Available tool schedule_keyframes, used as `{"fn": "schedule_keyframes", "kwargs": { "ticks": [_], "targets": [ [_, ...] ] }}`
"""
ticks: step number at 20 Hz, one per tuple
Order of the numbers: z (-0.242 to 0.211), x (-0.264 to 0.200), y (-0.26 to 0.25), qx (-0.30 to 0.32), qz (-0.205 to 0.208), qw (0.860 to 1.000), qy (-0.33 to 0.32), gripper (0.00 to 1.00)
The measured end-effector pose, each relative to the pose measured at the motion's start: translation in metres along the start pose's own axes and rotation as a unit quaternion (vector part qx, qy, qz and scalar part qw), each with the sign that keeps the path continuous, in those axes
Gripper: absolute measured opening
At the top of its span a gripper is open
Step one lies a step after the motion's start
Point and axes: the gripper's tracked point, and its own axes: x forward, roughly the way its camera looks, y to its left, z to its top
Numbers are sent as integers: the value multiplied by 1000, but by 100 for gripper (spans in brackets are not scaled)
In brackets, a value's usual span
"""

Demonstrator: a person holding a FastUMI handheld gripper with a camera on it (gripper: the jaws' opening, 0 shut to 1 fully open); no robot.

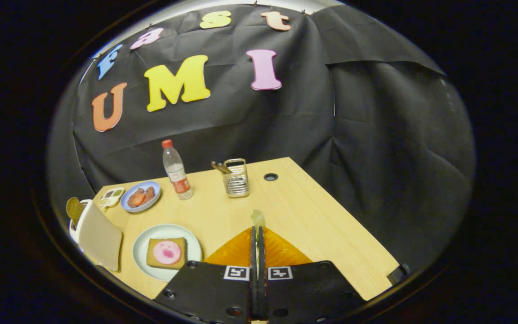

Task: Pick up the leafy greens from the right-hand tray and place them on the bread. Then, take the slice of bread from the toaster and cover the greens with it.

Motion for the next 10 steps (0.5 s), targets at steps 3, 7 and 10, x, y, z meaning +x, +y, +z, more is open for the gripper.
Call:
{"fn": "schedule_keyframes", "kwargs": {
  "ticks": [3,7,10],
  "targets": [
    [2,-9,33,-23,13,1000,-7,0],
    [1,-19,81,-39,42,998,-15,0],
    [3,-28,117,-48,64,997,-21,0]
  ]
}}
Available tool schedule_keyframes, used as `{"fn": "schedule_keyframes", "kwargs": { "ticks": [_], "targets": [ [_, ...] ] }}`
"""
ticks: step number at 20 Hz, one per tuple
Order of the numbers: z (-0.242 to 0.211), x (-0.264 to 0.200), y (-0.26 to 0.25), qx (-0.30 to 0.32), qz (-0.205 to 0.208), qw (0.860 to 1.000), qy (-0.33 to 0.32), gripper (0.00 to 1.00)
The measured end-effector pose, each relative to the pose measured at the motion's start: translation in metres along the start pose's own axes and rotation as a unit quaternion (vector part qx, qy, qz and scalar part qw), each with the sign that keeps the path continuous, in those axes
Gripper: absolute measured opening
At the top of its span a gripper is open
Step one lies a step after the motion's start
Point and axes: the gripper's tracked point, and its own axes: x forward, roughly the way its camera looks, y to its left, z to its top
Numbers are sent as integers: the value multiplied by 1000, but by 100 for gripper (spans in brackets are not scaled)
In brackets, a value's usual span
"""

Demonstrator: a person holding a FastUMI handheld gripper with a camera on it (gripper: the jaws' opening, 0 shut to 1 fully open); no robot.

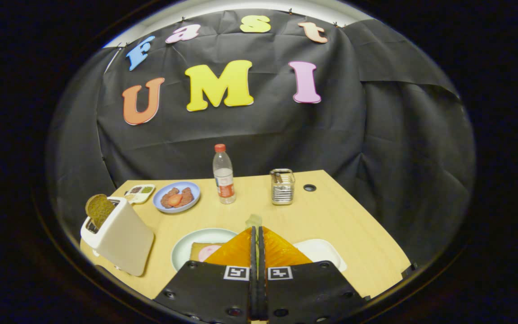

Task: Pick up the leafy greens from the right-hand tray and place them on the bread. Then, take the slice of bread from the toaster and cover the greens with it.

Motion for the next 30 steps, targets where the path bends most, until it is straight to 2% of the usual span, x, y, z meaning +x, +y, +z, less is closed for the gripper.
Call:
{"fn": "schedule_keyframes", "kwargs": {
  "ticks": [4,7,12,17,18,20,24,28,30],
  "targets": [
    [-2,-2,49,-25,29,999,-3,0],
    [-18,10,63,-44,26,999,14,0],
    [-58,26,61,-53,22,997,53,0],
    [-108,20,59,-41,34,995,79,4],
    [-121,18,61,-53,36,995,80,20],
    [-134,16,54,-73,24,994,78,26],
    [-150,3,49,-32,36,995,86,53],
    [-160,-11,59,34,54,994,84,57],
    [-171,-13,66,27,49,996,73,61]
  ]
}}
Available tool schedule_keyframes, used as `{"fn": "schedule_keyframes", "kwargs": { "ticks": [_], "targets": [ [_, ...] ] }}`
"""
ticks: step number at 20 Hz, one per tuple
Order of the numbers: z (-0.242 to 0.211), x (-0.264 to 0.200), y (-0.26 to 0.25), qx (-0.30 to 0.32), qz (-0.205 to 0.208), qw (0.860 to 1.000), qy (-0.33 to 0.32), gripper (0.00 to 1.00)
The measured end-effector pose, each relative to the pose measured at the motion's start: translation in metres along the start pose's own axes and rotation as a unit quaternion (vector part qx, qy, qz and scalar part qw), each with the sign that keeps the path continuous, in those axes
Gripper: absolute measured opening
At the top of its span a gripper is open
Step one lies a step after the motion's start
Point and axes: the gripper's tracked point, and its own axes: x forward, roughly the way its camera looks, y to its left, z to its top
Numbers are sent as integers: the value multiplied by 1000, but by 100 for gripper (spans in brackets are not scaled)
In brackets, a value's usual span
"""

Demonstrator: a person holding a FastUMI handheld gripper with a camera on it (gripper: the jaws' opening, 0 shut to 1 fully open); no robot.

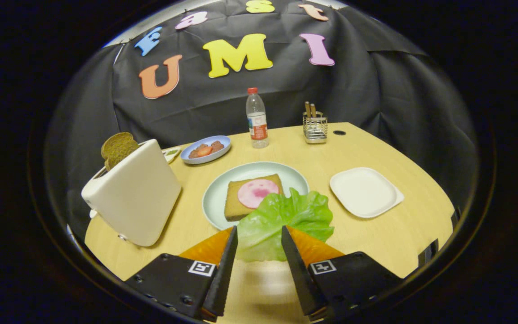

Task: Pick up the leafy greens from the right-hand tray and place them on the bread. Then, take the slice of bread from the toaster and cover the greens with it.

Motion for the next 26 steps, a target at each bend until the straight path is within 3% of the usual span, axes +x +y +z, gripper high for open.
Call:
{"fn": "schedule_keyframes", "kwargs": {
  "ticks": [6,8,11,18,21,22,24,26],
  "targets": [
    [-31,14,10,-58,-55,995,-54,73],
    [-35,15,17,-77,-54,995,-44,75],
    [-33,20,4,-94,-87,991,-33,79],
    [-30,29,-7,-64,-95,993,5,33],
    [-30,29,-10,-58,-93,994,13,22],
    [-29,29,-14,-57,-94,994,12,7],
    [-20,23,-22,-51,-99,994,-2,1],
    [-10,16,-24,-46,-95,994,-11,0]
  ]
}}
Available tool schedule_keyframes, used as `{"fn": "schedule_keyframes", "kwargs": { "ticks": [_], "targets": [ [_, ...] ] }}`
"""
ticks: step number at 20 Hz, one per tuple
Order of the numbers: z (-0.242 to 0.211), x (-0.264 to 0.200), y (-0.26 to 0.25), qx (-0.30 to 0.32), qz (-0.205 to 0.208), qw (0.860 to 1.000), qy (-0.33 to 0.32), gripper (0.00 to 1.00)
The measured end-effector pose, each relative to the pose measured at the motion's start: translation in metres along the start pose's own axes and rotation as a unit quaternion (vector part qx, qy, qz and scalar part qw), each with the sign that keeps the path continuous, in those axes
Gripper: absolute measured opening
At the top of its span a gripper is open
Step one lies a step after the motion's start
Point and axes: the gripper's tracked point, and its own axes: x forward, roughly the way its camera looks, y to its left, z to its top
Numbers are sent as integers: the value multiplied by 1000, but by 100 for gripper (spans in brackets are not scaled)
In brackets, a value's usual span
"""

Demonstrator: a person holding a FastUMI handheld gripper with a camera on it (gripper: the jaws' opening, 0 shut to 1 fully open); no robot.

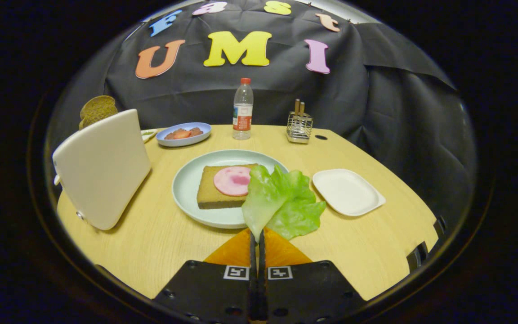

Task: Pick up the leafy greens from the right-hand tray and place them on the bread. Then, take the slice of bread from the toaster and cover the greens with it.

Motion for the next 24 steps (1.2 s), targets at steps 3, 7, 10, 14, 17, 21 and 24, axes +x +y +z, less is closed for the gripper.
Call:
{"fn": "schedule_keyframes", "kwargs": {
  "ticks": [3,7,10,14,17,21,24],
  "targets": [
    [23,-7,-5,1,-5,1000,-16,0],
    [59,-4,11,-19,1,999,-44,0],
    [78,10,30,-23,4,998,-50,0],
    [66,34,59,-39,18,999,-17,0],
    [52,40,64,-51,19,999,4,1],
    [38,42,63,-41,24,998,34,1],
    [39,34,53,-35,11,999,35,8]
  ]
}}
